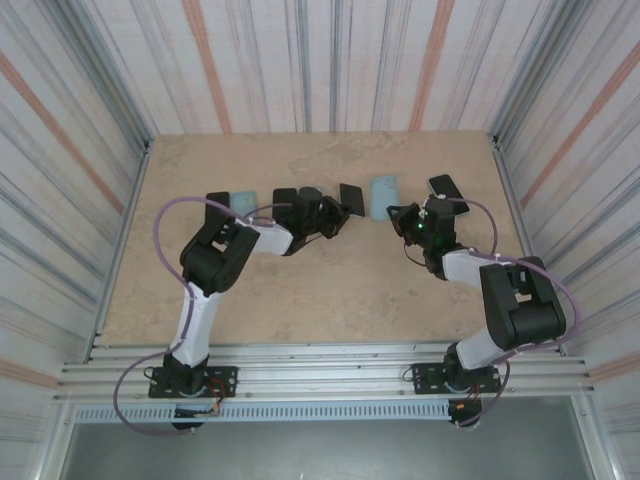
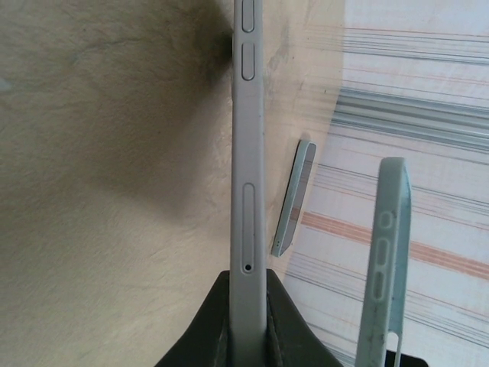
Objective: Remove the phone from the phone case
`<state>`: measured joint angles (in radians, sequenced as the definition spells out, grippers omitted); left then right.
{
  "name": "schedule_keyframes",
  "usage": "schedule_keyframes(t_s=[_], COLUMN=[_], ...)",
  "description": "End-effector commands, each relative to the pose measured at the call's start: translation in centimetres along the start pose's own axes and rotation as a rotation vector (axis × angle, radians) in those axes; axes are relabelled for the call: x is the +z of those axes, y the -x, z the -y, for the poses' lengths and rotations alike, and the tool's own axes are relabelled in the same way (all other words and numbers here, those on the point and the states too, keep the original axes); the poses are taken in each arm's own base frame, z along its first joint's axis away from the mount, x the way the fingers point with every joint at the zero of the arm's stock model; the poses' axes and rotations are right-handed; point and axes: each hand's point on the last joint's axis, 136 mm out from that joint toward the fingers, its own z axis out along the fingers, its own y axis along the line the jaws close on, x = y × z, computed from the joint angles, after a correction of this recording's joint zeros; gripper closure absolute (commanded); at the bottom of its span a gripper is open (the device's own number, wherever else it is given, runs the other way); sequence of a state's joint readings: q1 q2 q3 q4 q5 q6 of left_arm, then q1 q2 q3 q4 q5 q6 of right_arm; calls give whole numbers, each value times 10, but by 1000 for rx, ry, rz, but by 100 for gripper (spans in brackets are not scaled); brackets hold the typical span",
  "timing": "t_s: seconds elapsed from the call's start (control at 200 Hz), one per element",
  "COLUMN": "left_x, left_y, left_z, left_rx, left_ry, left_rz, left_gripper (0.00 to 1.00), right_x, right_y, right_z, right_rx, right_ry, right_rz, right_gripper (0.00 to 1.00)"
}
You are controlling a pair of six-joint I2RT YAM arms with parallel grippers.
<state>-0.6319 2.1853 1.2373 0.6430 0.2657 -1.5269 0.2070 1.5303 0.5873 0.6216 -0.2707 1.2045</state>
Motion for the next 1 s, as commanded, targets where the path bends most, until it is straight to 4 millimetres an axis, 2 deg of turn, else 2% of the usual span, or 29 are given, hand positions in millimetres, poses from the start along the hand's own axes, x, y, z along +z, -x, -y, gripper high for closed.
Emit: schedule_keyframes(t_s=[0.0, 0.316, 0.576, 0.812, 0.992], left_x=[2, -7, -12, -20, -25], left_y=[5, 4, 4, 2, 1], left_z=[16, 3, -7, -16, -29], left_rx=[-1, 34, 63, 90, 89], left_ry=[-56, 19, 56, 98, 128], left_rz=[-3, -6, -4, -1, 3], left_gripper=[94, 66, 60, 46, 43], right_x=[5, 17, 34, 46, 52], right_y=[7, 4, 4, 5, 6], right_z=[-14, -2, 9, 17, 24], right_rx=[17, -9, -74, -121, -134], right_ry=[41, -6, -44, -75, -101], right_rz=[3, -5, -23, -32, -31], right_gripper=[96, 95, 95, 95, 95])
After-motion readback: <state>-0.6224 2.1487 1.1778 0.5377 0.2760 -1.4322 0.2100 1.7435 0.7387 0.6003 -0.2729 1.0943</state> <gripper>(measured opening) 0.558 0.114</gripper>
